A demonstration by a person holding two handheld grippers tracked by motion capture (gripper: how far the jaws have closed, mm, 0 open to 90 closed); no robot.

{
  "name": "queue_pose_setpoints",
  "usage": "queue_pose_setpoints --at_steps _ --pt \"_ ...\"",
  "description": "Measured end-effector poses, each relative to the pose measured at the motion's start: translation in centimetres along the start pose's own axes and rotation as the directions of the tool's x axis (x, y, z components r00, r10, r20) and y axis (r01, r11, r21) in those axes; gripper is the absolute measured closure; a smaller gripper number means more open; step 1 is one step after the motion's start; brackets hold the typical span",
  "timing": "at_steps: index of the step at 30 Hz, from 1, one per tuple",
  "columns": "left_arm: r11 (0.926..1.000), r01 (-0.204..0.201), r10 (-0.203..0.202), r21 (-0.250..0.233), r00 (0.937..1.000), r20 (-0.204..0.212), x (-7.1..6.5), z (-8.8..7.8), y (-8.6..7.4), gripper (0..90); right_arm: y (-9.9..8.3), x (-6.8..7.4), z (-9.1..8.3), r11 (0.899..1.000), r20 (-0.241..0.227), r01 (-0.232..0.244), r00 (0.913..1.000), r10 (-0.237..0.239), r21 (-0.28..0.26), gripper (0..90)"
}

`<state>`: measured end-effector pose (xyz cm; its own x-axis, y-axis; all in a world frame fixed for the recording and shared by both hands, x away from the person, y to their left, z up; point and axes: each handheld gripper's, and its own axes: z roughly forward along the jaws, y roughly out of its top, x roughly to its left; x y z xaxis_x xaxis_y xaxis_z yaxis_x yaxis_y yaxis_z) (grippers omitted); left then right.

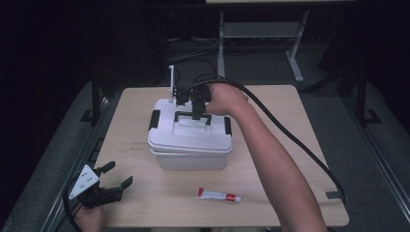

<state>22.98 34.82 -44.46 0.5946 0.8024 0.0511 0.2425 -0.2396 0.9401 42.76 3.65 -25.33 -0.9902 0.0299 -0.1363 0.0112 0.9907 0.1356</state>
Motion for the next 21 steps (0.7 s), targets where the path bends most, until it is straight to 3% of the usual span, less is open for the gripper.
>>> queue_pose_setpoints --at_steps 7,9,21 --pt "1.0 0.0 0.0 0.0 1.0 0.0 0.0 0.0 0.0 13.5 -0.1 0.1 0.1 1.0 0.011 0.0 0.9999 0.0 0.006 84.3" --pt "1.0 -0.002 0.002 -0.001 1.0 0.001 0.0 0.0 0.0 13.5 -0.2 0.0 0.0 1.0 0.0 -0.006 1.0 0.006 -0.015 84.3" --pt "1.0 -0.007 0.007 0.003 1.0 0.001 -0.1 0.1 0.0 13.5 -1.5 0.3 -1.5 1.0 0.026 -0.017 0.9995 0.018 -0.026 84.3"
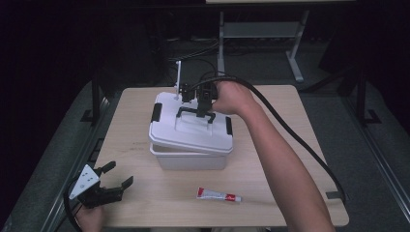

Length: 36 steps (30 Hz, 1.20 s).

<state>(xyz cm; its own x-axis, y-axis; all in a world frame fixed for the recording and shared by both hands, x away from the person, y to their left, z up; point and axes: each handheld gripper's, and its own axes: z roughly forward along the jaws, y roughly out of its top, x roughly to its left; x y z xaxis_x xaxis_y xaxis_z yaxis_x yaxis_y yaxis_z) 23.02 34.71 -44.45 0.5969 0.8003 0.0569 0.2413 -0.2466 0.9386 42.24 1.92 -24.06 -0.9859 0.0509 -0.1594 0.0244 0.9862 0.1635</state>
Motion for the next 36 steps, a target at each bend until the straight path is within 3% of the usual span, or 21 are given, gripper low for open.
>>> queue_pose_setpoints --at_steps 13,23,28,32,36 --pt "1.0 0.002 -0.002 -0.002 1.0 -0.002 0.0 -0.1 0.0 13.5 -0.9 0.1 -1.1 1.0 0.015 -0.007 0.9999 0.007 -0.024 84.5" --pt "1.0 0.002 -0.002 -0.004 1.0 -0.002 0.0 -0.1 0.0 13.6 -1.4 0.2 -0.4 1.0 0.012 -0.006 0.9999 0.006 0.015 84.5" --pt "1.0 0.006 -0.006 -0.007 1.0 -0.003 0.0 -0.1 0.0 13.5 -1.4 0.3 0.4 0.998 0.017 0.007 0.9998 -0.008 0.067 84.6" --pt "0.9999 0.006 -0.006 -0.008 1.0 -0.004 0.0 -0.1 0.0 13.5 -1.6 0.2 0.3 0.999 -0.001 -0.005 1.0 0.005 0.038 84.6" --pt "0.9999 0.011 -0.011 -0.012 0.9999 -0.002 0.0 -0.1 0.0 13.5 -2.2 0.2 -0.6 0.999 0.021 -0.014 0.9997 0.013 0.047 84.6"
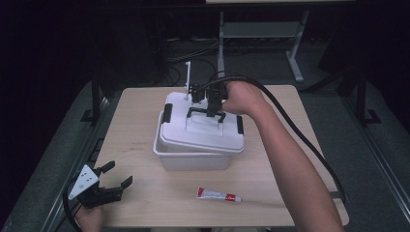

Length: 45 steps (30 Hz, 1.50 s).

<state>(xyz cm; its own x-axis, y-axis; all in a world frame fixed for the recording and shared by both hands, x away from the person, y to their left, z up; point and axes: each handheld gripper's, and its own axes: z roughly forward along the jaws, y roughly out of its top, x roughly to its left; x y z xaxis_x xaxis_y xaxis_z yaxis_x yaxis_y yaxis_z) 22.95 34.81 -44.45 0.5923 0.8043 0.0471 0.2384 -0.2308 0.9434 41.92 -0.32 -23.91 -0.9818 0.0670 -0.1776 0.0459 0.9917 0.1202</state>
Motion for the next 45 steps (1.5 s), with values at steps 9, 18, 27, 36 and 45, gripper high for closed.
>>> queue_pose_setpoints --at_steps 9,18,27,36,45 --pt "1.0 -0.006 0.006 0.004 1.0 -0.002 -0.1 0.0 0.0 13.5 -2.7 0.0 -1.3 0.999 0.023 -0.035 0.9992 0.034 0.038 84.6" --pt "0.9999 -0.01 0.01 0.006 0.9999 -0.005 -0.1 0.0 0.0 13.5 -5.7 0.2 -1.9 0.997 0.029 -0.072 0.9971 0.071 0.041 84.6" --pt "0.9998 -0.019 0.019 0.012 0.9998 -0.007 -0.2 0.0 0.1 13.5 -9.5 0.7 -2.6 0.991 0.04 -0.13 0.9909 0.129 0.04 84.6" --pt "0.9997 -0.021 0.021 0.014 0.9997 -0.009 -0.2 0.0 0.1 13.5 -13.1 1.2 -2.9 0.983 0.042 -0.179 0.9833 0.177 0.043 84.5" --pt "0.9996 -0.022 0.022 0.016 0.9997 -0.011 -0.3 0.0 0.1 13.5 -16.4 1.8 -2.7 0.972 0.04 -0.229 0.9731 0.227 0.048 84.5"
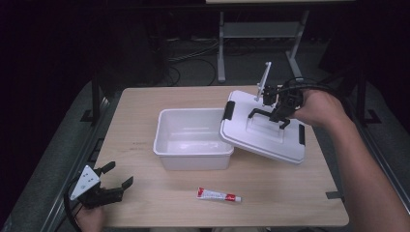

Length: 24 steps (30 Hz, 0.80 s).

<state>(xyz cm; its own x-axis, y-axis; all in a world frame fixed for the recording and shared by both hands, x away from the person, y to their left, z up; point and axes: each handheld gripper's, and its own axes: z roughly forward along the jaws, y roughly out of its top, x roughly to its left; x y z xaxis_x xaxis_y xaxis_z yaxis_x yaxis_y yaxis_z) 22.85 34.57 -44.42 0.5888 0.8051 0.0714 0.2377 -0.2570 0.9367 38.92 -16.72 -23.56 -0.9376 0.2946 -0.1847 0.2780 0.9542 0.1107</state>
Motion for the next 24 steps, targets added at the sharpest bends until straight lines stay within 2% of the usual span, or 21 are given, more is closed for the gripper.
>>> queue_pose_setpoints --at_steps 9,24 --pt "1.0 -0.004 0.004 0.001 1.0 -0.003 0.1 -0.1 0.0 13.5 -1.9 0.0 0.9 1.0 -0.009 -0.03 0.9995 0.03 0.002 84.5" --pt "1.0 -0.002 0.002 0.002 1.0 -0.003 0.0 0.0 0.0 13.5 -5.5 0.2 3.6 0.996 -0.041 -0.088 0.9953 0.088 0.014 84.4"
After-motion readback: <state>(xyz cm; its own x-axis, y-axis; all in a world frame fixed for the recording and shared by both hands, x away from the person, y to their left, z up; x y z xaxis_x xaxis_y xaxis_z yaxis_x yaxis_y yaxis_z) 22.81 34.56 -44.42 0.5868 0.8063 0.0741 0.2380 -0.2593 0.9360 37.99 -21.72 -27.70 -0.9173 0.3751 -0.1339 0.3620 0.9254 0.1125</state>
